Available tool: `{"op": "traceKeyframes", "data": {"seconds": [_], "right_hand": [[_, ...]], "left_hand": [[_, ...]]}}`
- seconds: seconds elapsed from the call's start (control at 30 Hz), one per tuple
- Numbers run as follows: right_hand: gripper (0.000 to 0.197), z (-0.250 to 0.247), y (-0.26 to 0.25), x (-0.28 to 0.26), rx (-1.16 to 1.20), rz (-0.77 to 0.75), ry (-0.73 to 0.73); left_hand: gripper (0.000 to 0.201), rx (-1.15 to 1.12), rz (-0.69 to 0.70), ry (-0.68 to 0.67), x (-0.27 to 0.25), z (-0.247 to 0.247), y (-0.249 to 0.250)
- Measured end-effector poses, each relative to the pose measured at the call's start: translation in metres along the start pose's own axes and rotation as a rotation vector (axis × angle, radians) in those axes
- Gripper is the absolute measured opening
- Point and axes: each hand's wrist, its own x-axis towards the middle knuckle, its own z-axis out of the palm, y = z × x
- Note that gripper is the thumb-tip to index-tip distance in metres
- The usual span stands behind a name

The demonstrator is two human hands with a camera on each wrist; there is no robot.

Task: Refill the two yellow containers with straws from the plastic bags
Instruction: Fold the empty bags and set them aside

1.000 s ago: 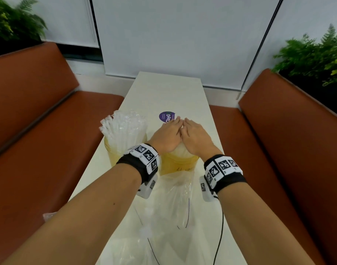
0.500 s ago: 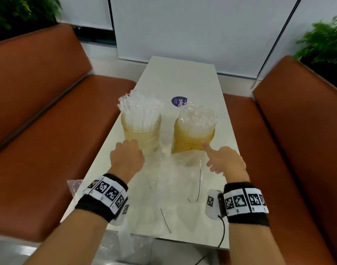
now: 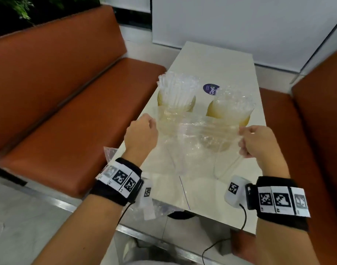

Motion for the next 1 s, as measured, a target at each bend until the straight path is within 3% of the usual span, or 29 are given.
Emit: {"op": "traceKeyframes", "data": {"seconds": [0.1,0.2,0.3,0.4,0.5,0.57,0.73,0.8,0.87,0.9,1.0], "right_hand": [[0.033,0.008,-0.015,-0.006,-0.286,-0.25,0.115],[0.029,0.036,-0.022,-0.007,-0.271,-0.354,0.039],[0.027,0.074,-0.018,-0.004,-0.294,-0.254,-0.202],[0.048,0.11,-0.012,-0.004,-0.414,-0.122,-0.473],[0.065,0.139,0.004,-0.004,-0.509,-0.034,-0.63],[0.073,0.154,0.02,-0.001,-0.55,-0.015,-0.665],[0.094,0.18,0.041,0.004,-0.361,0.045,-0.642],[0.096,0.182,0.045,0.008,-0.339,0.036,-0.647],[0.082,0.181,0.049,0.012,-0.306,0.056,-0.71],[0.077,0.178,0.051,0.012,-0.272,0.08,-0.764],[0.056,0.169,0.057,0.012,-0.164,0.1,-0.88]], "left_hand": [[0.026,-0.006,0.039,0.127,-0.013,-0.032,-0.014],[0.022,0.046,-0.035,0.16,-0.033,-0.043,-0.04],[0.034,0.145,-0.212,0.065,-0.048,-0.034,-0.077],[0.044,0.221,-0.407,-0.109,-0.056,-0.018,-0.109],[0.057,0.184,-0.547,-0.269,-0.063,-0.009,-0.13],[0.061,0.119,-0.563,-0.331,-0.067,-0.008,-0.14],[0.035,-0.06,-0.557,-0.231,-0.076,-0.013,-0.15],[0.046,-0.134,-0.569,-0.197,-0.076,-0.015,-0.15],[0.068,-0.162,-0.584,-0.168,-0.074,-0.018,-0.154],[0.07,-0.155,-0.579,-0.148,-0.073,-0.019,-0.156],[0.023,-0.133,-0.47,-0.08,-0.066,-0.02,-0.166]]}}
